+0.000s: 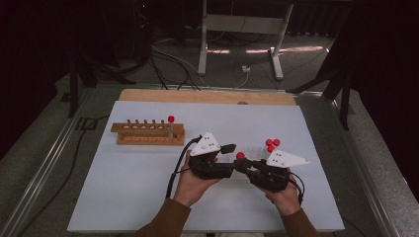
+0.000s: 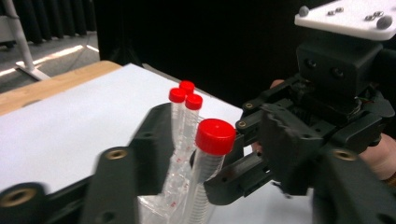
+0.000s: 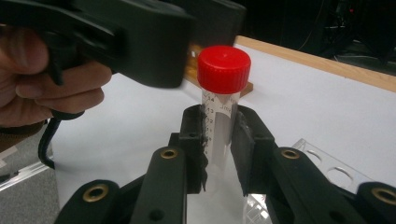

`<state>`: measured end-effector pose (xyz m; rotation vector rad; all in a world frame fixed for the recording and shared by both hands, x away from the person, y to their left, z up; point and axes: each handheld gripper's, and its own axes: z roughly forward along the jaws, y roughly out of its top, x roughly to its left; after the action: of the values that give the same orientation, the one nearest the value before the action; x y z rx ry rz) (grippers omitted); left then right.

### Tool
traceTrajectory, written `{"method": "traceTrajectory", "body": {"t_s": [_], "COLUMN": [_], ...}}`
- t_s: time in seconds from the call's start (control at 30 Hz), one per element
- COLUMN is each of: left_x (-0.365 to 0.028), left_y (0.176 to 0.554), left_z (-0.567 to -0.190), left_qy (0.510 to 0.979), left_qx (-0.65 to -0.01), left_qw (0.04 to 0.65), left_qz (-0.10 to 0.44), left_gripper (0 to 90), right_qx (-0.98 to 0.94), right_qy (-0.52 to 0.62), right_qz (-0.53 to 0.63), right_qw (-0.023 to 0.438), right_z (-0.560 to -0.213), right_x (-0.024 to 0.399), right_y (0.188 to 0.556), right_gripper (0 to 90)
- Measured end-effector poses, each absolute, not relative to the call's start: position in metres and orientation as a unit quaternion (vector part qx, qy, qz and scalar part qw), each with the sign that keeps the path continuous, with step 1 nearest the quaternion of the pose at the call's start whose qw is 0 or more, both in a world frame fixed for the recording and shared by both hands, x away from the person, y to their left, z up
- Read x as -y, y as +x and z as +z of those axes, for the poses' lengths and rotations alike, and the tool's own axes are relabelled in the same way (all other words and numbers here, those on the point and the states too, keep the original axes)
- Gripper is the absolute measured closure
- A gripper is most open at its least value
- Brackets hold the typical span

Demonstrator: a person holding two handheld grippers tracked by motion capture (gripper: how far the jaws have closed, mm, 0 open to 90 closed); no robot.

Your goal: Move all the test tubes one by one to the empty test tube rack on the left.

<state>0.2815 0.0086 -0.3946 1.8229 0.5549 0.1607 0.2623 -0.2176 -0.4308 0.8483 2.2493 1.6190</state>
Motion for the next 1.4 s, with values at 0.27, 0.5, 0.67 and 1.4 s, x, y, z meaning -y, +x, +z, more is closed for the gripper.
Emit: {"method": "traceTrajectory", "body": {"t_s": [0.27,0.5,0.67,1.4], "left_x": [-0.003,-0.008,-0.016,-0.074], "left_y": [0.282,0.282,0.284,0.296], "left_z": [-0.398,-0.396,-0.395,-0.388], "left_qy": [0.796,0.789,0.785,0.755], "left_qx": [-0.232,-0.239,-0.249,-0.297], "left_qw": [0.553,0.559,0.559,0.574], "left_qz": [0.08,0.086,0.091,0.115], "left_gripper": [70.6,71.1,71.1,71.2], "right_qx": [-0.775,-0.774,-0.771,-0.73], "right_qy": [0.289,0.283,0.298,0.36], "right_qz": [0.55,0.556,0.55,0.563], "right_qw": [0.12,0.11,0.117,0.141], "right_z": [-0.433,-0.433,-0.433,-0.426], "right_x": [0.216,0.217,0.22,0.253], "right_y": [0.262,0.264,0.266,0.269], "right_gripper": [74.2,50.1,31.2,0.0]}}
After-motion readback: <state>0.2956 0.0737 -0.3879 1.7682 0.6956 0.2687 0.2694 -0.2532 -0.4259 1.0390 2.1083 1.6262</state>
